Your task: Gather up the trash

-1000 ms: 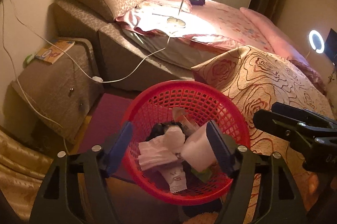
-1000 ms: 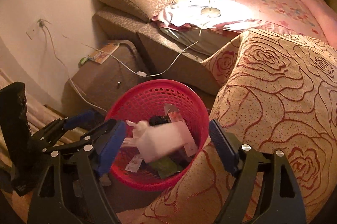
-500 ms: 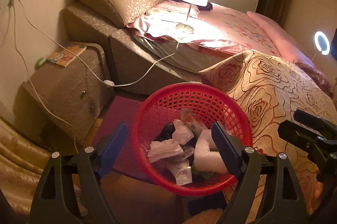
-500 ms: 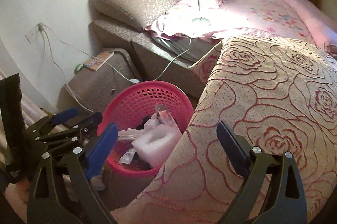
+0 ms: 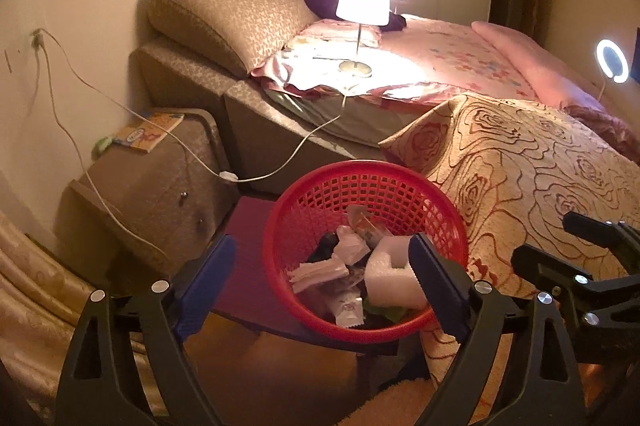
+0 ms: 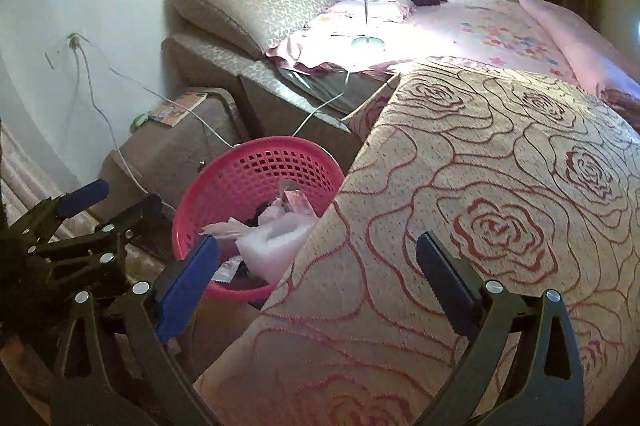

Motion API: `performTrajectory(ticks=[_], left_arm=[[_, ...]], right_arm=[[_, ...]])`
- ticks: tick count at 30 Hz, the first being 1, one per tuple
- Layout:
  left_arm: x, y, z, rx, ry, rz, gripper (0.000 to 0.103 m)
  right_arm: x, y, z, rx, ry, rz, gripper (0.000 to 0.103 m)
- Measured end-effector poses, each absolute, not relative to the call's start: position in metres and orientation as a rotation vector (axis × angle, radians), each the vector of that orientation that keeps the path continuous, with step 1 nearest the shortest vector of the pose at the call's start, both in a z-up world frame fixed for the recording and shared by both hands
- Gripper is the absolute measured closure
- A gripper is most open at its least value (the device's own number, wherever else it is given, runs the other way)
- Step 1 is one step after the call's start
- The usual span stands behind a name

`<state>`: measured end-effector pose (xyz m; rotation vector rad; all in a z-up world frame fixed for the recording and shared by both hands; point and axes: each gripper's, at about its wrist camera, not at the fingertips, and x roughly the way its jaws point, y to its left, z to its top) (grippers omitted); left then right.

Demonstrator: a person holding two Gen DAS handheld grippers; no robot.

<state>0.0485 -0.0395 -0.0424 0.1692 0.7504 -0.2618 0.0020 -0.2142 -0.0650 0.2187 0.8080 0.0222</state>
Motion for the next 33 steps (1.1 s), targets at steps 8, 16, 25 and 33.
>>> performTrajectory(ticks=[8,16,25,33], left_arm=[[0.036,-0.029,-0.041,0.168,0.766,-0.214,0.017],[0.016,-0.019,-0.031,0.17,0.756,-0.204,0.016],[-0.017,-0.004,-0.006,0.159,0.716,-0.197,0.016],[-0.043,0.013,-0.003,0.141,0.717,-0.188,0.016]], right_arm=[[-0.011,-0.209,-0.069,0.225,0.819,0.044,0.007],[-0.031,-0.191,-0.046,0.152,0.78,0.065,0.007],[-0.07,-0.173,-0.021,0.11,0.722,0.04,0.007],[-0.095,-0.168,-0.02,0.159,0.684,0.002,0.007]])
